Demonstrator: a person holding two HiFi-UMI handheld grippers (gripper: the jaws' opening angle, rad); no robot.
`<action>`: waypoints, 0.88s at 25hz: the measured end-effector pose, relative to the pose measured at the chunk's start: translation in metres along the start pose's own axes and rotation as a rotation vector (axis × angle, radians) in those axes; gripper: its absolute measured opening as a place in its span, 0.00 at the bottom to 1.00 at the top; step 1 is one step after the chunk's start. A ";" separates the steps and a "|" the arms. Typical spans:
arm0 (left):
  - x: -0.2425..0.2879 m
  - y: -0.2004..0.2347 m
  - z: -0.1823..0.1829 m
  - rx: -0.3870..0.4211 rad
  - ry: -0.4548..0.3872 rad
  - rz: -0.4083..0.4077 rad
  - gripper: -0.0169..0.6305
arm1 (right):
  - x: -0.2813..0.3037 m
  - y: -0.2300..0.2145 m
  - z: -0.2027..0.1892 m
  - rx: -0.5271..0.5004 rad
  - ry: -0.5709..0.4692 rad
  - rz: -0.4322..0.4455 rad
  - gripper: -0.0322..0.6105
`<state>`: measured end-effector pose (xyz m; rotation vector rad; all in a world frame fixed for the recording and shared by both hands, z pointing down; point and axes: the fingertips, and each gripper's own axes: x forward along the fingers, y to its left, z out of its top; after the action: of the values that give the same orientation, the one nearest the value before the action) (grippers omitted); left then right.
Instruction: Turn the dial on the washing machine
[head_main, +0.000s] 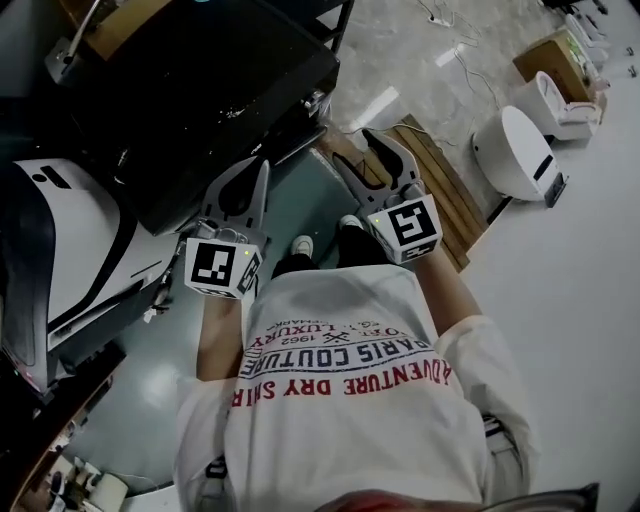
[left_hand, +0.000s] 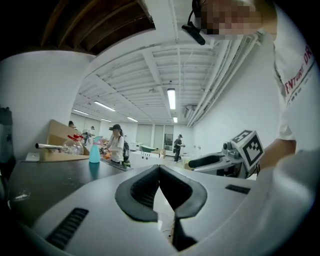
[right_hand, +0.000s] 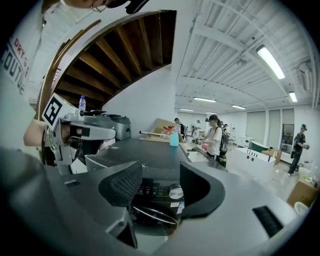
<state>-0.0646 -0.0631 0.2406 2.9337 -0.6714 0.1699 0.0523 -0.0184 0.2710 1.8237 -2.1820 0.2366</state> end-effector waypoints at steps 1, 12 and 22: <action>0.002 0.002 0.001 -0.006 -0.005 0.033 0.05 | 0.008 -0.001 -0.003 -0.012 0.007 0.028 0.41; 0.024 -0.002 -0.034 -0.071 -0.018 0.368 0.05 | 0.075 -0.048 -0.061 -0.108 0.095 0.222 0.45; 0.033 -0.003 -0.095 -0.076 -0.006 0.558 0.05 | 0.129 -0.055 -0.122 -0.197 0.133 0.305 0.48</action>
<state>-0.0418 -0.0604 0.3388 2.5988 -1.4449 0.1806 0.0993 -0.1115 0.4241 1.3316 -2.2899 0.1916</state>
